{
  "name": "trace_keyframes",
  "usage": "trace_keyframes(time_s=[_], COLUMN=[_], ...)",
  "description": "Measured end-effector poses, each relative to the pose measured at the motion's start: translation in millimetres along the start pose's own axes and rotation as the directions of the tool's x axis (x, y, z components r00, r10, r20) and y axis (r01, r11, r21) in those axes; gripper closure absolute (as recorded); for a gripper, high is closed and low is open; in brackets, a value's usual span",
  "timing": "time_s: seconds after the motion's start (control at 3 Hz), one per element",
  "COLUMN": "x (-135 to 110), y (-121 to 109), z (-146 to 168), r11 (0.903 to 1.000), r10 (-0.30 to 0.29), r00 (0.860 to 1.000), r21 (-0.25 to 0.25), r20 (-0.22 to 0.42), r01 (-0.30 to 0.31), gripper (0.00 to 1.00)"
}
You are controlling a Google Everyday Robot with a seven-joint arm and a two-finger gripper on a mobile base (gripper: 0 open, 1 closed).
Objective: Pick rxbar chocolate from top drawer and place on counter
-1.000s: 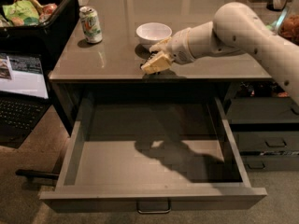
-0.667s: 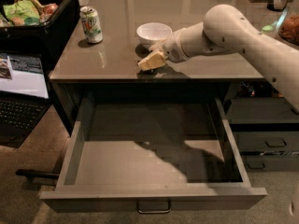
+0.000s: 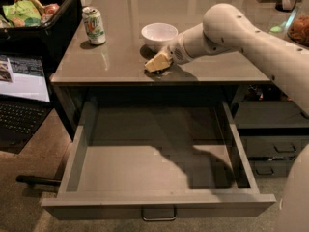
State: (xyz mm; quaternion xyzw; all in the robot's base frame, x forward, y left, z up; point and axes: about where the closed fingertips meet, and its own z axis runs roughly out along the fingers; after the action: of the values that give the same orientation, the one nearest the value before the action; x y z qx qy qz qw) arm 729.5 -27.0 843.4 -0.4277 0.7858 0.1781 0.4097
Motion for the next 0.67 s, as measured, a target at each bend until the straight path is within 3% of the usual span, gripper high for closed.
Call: trace_keyframes(time_s=[0.33, 0.67], x=[9, 18], y=[-7, -9], z=[-9, -25], r11=[0.999, 0.9963], r10=[0.031, 0.053], r00=[0.999, 0.998], r21=[0.033, 0.07], r20=[-0.026, -0.043], r01=[-0.03, -0.05], gripper=[0.11, 0.0])
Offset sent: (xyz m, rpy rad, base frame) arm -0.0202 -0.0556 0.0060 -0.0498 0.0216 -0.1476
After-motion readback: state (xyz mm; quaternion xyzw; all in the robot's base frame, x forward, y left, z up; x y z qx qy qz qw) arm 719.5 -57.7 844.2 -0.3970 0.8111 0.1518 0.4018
